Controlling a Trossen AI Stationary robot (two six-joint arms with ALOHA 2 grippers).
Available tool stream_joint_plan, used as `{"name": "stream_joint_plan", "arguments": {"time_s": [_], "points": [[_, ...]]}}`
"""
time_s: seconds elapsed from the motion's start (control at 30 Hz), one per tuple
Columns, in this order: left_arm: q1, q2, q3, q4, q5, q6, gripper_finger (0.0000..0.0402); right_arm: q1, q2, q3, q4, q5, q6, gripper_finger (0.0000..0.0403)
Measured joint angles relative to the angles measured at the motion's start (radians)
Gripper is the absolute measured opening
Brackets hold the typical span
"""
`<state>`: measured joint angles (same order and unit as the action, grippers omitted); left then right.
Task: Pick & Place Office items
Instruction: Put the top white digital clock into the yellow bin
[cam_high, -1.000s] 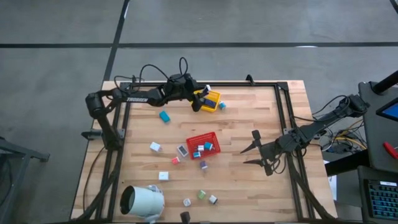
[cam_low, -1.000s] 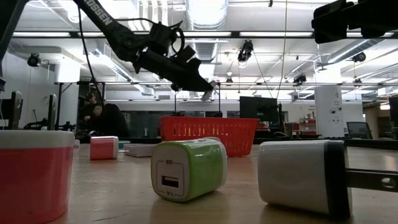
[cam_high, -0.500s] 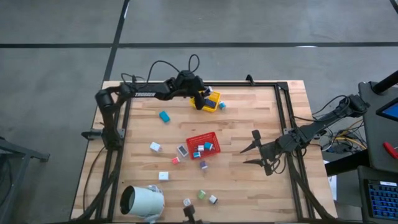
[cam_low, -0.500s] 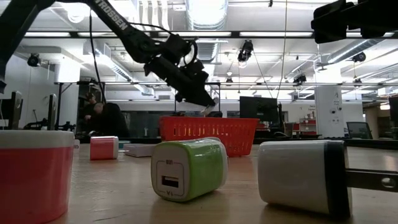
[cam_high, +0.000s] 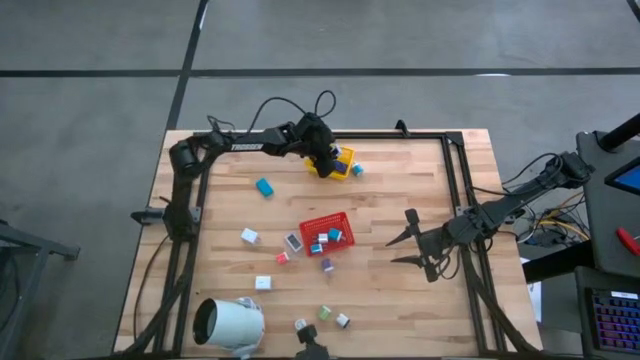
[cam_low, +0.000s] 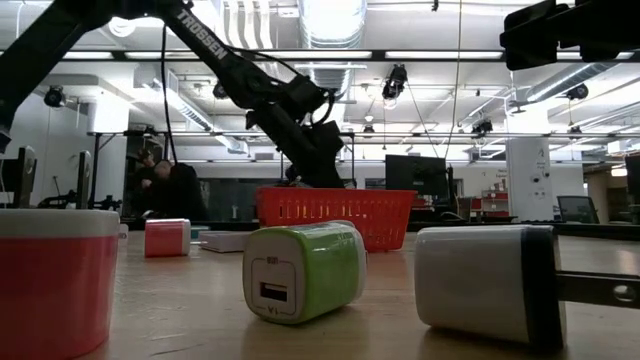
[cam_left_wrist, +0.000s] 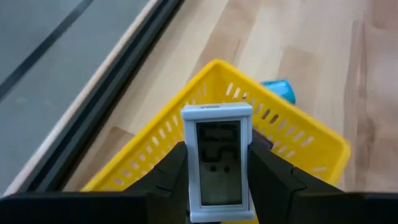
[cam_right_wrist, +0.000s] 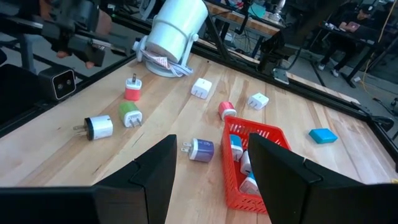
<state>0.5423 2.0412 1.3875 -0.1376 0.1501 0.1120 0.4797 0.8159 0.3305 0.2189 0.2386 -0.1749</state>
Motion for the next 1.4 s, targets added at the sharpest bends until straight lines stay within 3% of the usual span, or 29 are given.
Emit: {"name": "stream_joint_plan", "arguments": {"time_s": [0.23, 1.23, 1.4], "points": [[0.013, 0.022, 0.019, -0.076, 0.000, -0.005, 0.0126, 0.000, 0.000, 0.000, -0.002, 0.000, 0.003, 0.0196], [0.025, 0.044, 0.025, -0.088, 0.008, -0.024, 0.0126, 0.000, 0.000, 0.000, -0.001, 0.000, 0.006, 0.0196], [0.025, 0.047, 0.022, -0.093, 0.008, -0.031, 0.0185, 0.000, 0.000, 0.000, -0.001, -0.001, 0.006, 0.0196]]}}
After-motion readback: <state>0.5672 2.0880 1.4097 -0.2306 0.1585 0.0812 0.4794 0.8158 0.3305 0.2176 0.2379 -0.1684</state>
